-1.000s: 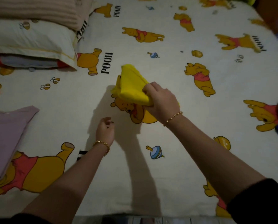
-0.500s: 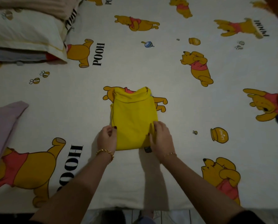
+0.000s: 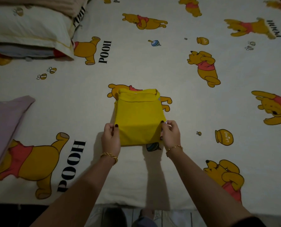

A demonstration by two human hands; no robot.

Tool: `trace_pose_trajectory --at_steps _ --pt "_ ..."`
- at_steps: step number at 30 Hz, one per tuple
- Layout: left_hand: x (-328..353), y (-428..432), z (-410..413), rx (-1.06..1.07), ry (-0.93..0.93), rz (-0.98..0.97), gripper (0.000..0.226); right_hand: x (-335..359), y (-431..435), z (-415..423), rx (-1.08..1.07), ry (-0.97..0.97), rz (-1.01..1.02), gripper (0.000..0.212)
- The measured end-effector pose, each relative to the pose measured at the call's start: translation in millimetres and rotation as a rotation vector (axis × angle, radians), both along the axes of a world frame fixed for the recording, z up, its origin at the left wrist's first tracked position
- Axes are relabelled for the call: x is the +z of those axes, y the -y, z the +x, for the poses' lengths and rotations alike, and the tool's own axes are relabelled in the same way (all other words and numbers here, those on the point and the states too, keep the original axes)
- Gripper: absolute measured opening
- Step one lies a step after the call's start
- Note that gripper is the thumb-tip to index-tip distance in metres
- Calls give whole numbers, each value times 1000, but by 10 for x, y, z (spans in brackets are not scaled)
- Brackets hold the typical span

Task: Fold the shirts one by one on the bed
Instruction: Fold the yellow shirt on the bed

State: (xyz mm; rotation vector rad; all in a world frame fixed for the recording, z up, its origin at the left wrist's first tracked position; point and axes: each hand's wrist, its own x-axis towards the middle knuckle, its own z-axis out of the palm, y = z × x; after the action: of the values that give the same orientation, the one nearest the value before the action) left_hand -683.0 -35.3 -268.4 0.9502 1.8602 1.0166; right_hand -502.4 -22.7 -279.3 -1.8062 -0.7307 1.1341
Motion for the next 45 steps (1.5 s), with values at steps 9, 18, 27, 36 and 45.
trace_pose_trajectory --at_steps 9,18,27,36,45 --pt "-77 187 -200 -77 106 -438 61 27 306 365 229 -428 -576 52" --pt "-8 378 -74 -30 -87 -102 40 -2 398 258 159 -68 -220 38" --pt "-72 477 9 68 -119 -340 43 22 651 121 147 97 -415 54" --pt "-49 575 -7 95 -290 76 49 -131 723 55 86 411 -17 45" --pt "-170 323 -123 -23 -274 -210 53 -214 497 72 205 316 -195 51"
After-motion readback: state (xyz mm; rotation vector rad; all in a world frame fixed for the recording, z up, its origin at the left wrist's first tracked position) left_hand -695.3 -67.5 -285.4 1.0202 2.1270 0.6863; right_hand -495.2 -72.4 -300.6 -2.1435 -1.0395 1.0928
